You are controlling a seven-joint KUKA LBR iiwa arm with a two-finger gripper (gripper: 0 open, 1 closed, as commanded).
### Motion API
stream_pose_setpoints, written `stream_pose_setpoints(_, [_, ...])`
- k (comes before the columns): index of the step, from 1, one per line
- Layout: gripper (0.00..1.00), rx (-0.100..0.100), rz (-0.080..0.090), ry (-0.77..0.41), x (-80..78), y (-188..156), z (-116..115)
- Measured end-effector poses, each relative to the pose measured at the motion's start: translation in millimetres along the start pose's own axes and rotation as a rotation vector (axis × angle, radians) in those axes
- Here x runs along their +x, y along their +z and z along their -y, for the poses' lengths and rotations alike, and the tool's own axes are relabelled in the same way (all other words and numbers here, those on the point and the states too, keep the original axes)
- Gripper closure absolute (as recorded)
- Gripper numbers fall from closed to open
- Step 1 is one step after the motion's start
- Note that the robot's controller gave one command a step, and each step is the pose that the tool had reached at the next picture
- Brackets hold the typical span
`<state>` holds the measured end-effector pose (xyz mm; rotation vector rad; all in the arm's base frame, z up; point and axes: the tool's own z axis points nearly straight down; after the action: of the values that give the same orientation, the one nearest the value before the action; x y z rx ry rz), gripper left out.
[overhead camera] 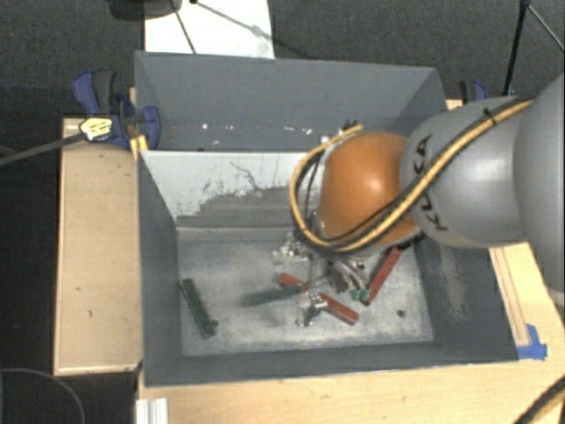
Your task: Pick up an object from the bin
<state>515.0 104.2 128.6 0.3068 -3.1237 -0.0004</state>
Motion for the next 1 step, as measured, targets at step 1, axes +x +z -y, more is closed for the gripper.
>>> stream_pose_setpoints(1, [0.0, 0.0, 0.005, -0.007, -6.0, 17.7, 1.7])
